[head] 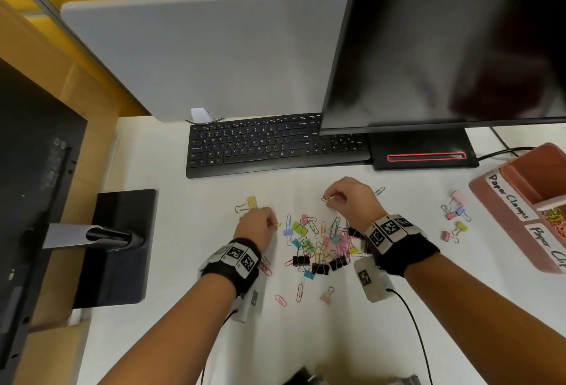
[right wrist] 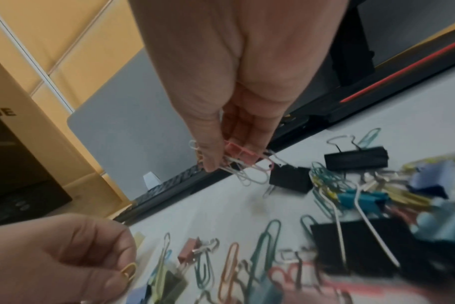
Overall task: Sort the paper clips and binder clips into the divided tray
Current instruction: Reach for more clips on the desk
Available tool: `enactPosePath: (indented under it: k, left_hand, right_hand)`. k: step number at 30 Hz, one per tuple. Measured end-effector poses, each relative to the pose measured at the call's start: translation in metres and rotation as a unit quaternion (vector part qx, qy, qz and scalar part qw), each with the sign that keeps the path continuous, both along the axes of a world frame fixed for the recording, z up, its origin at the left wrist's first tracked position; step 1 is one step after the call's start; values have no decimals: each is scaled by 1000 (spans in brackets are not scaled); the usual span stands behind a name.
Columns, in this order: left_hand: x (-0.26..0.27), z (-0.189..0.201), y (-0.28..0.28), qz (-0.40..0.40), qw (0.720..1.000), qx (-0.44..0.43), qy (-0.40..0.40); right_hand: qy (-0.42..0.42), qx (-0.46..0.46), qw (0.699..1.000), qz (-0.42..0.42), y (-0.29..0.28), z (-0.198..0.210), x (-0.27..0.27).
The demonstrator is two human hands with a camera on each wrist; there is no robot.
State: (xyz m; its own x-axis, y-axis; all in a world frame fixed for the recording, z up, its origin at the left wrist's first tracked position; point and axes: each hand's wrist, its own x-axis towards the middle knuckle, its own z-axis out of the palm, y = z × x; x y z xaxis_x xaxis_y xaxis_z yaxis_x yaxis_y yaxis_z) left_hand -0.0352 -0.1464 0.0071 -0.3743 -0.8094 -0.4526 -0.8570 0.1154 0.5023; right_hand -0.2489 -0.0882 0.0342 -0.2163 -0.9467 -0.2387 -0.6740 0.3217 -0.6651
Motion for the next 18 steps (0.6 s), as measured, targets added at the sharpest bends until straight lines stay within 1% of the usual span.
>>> enactPosePath:
  k: [1,3,5,7,9,11,14,18]
  left_hand:
    - [-1,2,0,12,1000,9,20]
    - [-5,6,-1,40,998,22,47]
    - [-12,5,-3,61,996,39,49]
    - [-22,2,-3,67,996,46,34]
    - [-29,-1,-2,52,998,38,11]
    - [-31,-3,-1,39,999,28,0]
    - [-31,-4,0,20,1000,3,-7]
    - [-31,-2,3,-51,998,-26,-40]
  right_hand:
    - [-7,-7,1000,3,0,3,-1]
    - [-7,9,999,43,2,8,1]
    - [-1,45,994,99,5,8,7]
    - [26,85,984,152,7,4,14]
    - [68,127,971,192,6,-3,19]
    - [74,158,963,204,4,-8,22]
    - [94,167,959,209,4,-17,20]
    - [107,179,954,214,7,-24,18]
